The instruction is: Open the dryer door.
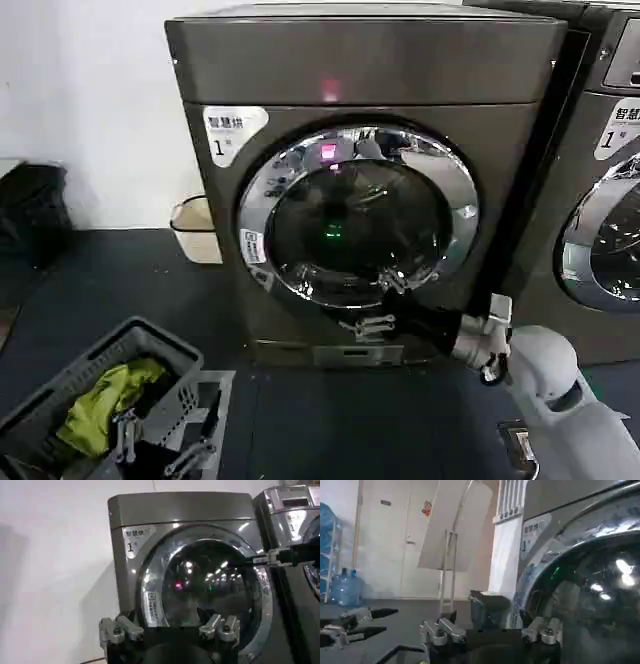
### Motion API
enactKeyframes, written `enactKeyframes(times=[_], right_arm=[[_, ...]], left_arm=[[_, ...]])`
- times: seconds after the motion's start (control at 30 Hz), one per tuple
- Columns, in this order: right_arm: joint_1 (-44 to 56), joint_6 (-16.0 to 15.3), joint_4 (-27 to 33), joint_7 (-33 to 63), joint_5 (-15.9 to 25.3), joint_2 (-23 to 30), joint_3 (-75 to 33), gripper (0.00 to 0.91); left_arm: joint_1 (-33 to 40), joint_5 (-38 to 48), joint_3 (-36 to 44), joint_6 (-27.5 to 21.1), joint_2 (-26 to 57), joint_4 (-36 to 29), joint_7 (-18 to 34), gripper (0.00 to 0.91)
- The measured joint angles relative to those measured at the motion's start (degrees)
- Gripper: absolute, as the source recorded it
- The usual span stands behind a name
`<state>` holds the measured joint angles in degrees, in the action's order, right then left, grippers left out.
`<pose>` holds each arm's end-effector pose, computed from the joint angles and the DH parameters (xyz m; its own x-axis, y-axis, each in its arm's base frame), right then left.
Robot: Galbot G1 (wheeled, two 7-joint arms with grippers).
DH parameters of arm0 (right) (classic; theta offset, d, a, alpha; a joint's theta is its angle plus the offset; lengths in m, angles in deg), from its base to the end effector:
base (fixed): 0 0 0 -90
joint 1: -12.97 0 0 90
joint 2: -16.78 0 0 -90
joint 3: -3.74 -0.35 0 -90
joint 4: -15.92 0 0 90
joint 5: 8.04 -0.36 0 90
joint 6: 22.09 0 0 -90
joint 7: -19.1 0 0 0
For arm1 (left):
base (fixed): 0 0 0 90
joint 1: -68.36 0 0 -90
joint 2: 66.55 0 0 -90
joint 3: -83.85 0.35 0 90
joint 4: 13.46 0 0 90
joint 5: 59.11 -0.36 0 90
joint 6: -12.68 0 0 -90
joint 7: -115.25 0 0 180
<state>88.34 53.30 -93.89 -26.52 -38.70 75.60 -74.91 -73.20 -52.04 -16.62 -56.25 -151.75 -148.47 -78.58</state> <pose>0.3793 -0.0610 -0.1383 -0.4135 -0.9086 -0.0585 -0.8881 0.4167 -0.1940 0.0842 0.0541 -0.2527 -0.9506 0.1983 -0.2389 0.1703 0.9764 0.1328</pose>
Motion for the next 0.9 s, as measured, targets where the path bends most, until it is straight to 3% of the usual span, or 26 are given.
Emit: enactKeyframes(times=[0.37, 0.9], right_arm=[[-8.64, 5.36, 12.15, 3.25, 4.68, 5.54, 7.99, 0.907], [-20.47, 5.33, 28.23, 5.24, 7.15, 15.05, 17.37, 0.907]], left_arm=[[0.53, 0.36, -0.55, -4.01, -0.58, -1.99, 1.47, 0.907], [1.43, -0.81, -0.79, -8.84, -1.27, -1.68, 3.57, 0.907]])
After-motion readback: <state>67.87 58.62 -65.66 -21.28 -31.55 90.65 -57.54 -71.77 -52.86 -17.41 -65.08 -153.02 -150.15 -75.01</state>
